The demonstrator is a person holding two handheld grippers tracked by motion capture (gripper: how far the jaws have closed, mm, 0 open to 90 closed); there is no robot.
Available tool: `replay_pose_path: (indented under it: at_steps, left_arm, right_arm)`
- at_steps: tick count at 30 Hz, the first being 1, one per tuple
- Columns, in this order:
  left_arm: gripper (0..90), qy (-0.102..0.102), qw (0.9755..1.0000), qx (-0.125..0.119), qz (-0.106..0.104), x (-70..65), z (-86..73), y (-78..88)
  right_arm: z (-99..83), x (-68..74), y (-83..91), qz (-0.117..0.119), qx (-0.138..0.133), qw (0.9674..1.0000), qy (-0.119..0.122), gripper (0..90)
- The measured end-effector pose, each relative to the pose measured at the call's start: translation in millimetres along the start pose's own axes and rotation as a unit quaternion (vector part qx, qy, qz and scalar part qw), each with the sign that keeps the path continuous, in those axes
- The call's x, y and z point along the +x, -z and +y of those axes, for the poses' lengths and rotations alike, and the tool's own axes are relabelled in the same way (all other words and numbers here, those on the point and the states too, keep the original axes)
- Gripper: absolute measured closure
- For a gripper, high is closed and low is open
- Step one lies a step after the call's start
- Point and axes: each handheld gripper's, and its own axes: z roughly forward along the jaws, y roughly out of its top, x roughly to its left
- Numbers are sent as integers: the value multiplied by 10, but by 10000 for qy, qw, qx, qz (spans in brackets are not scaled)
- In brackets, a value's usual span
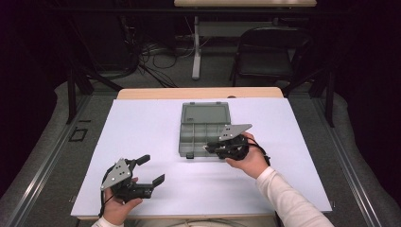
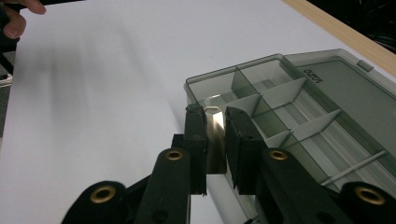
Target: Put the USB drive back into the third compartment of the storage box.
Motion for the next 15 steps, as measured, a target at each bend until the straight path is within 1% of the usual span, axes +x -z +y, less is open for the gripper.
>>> replay_pose_path:
  at_steps: [15]
  left_arm:
    - [123, -7, 10000, -1, -14, -1, -1, -5]
  right_arm:
    - [48, -190, 81, -271, 59, 9996, -70, 795]
